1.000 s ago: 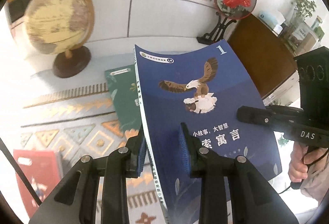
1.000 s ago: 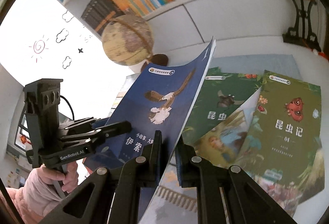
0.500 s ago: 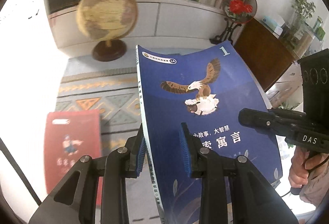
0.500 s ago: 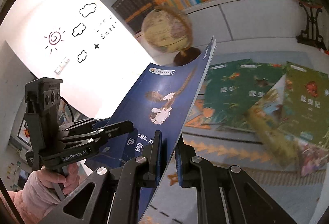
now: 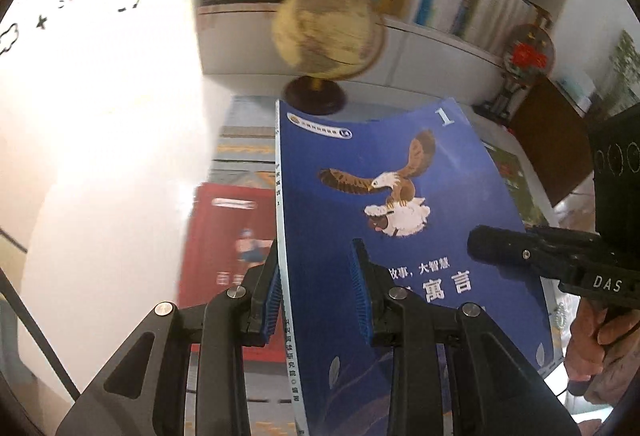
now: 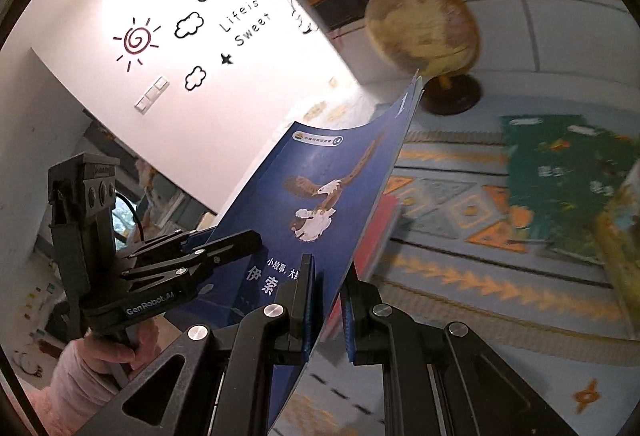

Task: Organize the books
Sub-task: 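Lift the dark blue book with both grippers and carry it beside the red book, then lower the dark blue book and open both grippers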

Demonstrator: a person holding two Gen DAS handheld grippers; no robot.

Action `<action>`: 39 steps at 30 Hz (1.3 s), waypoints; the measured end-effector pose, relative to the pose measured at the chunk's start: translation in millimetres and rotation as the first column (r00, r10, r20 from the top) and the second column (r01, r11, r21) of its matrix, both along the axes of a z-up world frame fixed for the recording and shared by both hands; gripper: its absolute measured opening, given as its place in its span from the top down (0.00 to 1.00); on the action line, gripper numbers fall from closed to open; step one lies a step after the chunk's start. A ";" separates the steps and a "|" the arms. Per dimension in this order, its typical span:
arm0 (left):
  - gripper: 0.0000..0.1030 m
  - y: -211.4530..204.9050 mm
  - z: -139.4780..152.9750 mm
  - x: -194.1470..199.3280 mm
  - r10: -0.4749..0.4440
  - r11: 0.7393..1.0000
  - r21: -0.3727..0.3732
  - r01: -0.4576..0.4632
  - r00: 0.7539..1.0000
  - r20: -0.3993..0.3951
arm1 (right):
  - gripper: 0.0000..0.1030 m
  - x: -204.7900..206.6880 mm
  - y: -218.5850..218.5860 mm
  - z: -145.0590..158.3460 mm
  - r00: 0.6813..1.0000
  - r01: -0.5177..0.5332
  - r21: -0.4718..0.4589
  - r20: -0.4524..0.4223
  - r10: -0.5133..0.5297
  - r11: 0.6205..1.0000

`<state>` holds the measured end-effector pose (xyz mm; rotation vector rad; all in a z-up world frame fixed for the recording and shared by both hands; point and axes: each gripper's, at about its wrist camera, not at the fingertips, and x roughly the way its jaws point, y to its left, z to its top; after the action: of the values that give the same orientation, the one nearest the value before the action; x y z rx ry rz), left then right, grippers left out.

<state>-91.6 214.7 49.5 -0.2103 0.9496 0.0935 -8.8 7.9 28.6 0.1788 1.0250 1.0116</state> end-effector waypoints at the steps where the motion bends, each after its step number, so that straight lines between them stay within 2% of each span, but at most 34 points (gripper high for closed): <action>1: 0.74 8.3 0.9 -2.1 0.014 1.000 0.002 -0.014 1.000 0.001 | 0.89 -1.5 7.7 0.8 1.000 -0.007 0.003 -0.002 0.007 1.000; 7: 0.74 48.7 -0.3 -3.4 0.085 0.996 -0.004 -0.085 0.996 -0.005 | 0.88 -4.6 55.7 -1.9 0.999 -0.028 -0.006 -0.020 0.028 1.000; 16: 0.74 92.0 -28.2 4.6 0.151 0.988 -0.032 -0.153 0.987 -0.063 | 0.87 5.6 101.6 -26.1 0.997 -0.059 -0.028 -0.060 0.057 0.998; 32: 0.72 108.5 -80.0 26.6 0.154 0.982 -0.091 -0.168 0.977 -0.146 | 0.87 16.3 125.5 -67.8 0.998 -0.048 -0.092 -0.048 0.044 0.995; 39: 0.71 113.1 -99.9 28.1 0.154 0.979 -0.105 -0.176 0.970 -0.185 | 0.87 22.8 134.2 -88.0 0.997 -0.034 -0.107 -0.074 0.026 0.994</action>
<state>-63.5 327.8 -50.4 -0.3988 1.1147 0.2111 14.0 142.1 -59.4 0.1119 1.1486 0.9793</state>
